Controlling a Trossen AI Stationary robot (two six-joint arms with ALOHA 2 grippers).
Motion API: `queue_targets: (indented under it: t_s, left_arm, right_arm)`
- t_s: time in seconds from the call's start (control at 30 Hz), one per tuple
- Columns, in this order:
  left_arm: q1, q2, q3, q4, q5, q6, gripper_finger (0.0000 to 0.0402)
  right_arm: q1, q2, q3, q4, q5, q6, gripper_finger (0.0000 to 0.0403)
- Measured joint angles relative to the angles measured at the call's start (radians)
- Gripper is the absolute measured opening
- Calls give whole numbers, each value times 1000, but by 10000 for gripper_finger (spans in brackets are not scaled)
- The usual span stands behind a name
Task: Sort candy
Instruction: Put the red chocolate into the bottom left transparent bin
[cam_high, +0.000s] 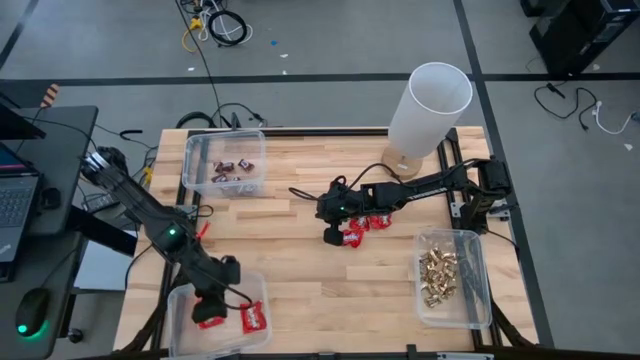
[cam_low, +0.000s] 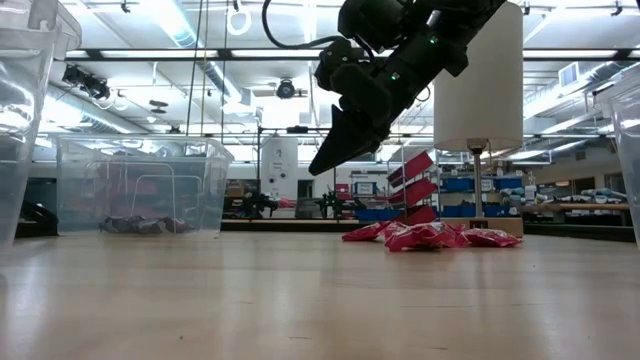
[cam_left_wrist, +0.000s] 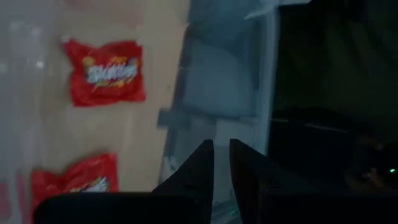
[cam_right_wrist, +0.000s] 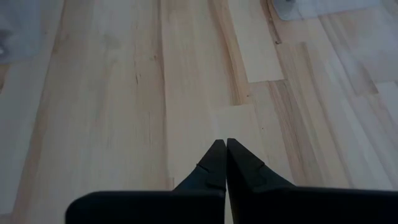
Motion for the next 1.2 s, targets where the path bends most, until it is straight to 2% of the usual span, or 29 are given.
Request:
queue_targets:
  t_s: [0.13,0.3,0.37,0.5,0.63,0.77,0.9,1.0,1.1,1.2]
  left_arm:
    - [0,-29,23,-14,-70,60,36]
    - [0,-39,146,-143,-206,235,5]
    - [0,-39,209,-225,-320,332,4]
    - [0,-39,305,-374,-626,483,5]
    - [0,-39,349,-495,-874,633,5]
    - [2,-39,349,-565,-1057,729,5]
    - [19,-38,349,-608,-1200,751,5]
    - [20,-38,350,-678,-1286,742,5]
    - [20,-34,350,-761,-1312,677,5]
    - [20,-34,349,-824,-1337,586,5]
  right_arm:
    - [0,0,0,0,3,-13,0]
    - [0,0,0,-3,76,-35,0]
    - [-4,0,0,-7,84,-45,0]
    - [-28,-15,5,-41,84,-64,0]
    - [-83,-22,56,-204,87,-58,0]
    - [-151,-22,110,-387,87,11,1]
    - [-203,-22,126,-461,74,-3,17]
    - [-204,-16,121,-441,67,-200,39]
    - [-183,-13,118,-441,73,-294,63]
    - [-160,-13,119,-419,76,-310,84]
